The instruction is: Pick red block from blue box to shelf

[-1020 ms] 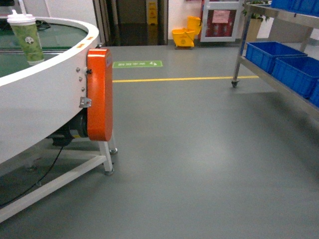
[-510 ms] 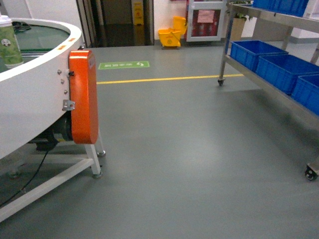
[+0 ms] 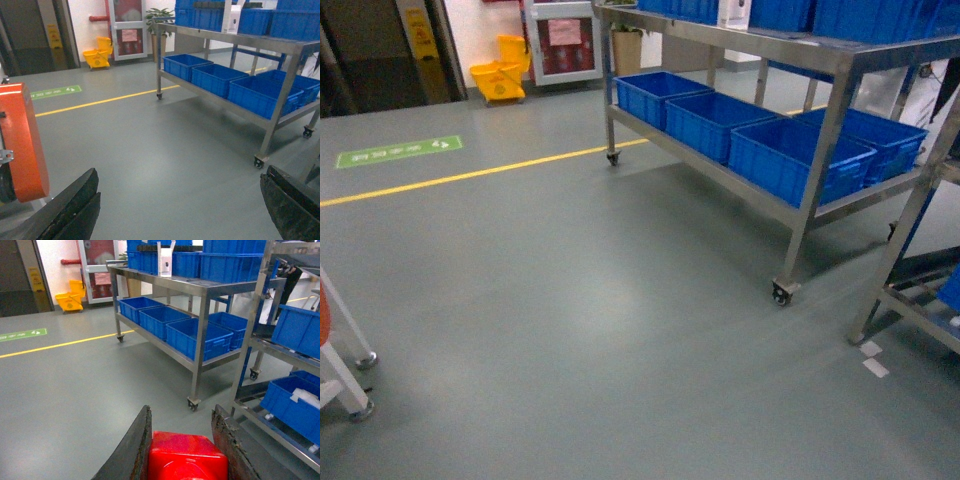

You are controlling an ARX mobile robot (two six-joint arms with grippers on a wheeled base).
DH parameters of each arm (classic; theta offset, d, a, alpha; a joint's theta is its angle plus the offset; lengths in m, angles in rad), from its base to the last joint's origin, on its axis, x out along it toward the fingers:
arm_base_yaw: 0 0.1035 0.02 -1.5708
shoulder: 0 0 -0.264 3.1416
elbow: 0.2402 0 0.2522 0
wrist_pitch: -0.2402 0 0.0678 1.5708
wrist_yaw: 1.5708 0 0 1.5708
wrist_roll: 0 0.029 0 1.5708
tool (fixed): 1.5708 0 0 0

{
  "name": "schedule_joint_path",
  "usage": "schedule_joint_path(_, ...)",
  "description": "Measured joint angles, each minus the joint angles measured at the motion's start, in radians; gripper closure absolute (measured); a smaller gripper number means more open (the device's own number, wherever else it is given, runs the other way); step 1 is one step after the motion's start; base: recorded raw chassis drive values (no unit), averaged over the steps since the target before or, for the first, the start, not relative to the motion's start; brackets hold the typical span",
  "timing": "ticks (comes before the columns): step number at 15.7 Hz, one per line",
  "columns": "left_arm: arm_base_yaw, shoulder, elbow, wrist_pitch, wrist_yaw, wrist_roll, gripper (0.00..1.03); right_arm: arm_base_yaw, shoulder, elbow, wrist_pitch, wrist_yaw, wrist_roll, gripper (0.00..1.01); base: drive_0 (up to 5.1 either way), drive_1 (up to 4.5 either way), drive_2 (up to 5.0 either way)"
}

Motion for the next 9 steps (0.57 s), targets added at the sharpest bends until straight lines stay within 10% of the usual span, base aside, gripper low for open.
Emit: schedule_joint_path(9,0.000,0.000,0.000,0.000,0.000,0.000,0.05,0.000,0.000,0.000,0.000,0.000,0.000,0.72,-1.8,-1.78,-1.8)
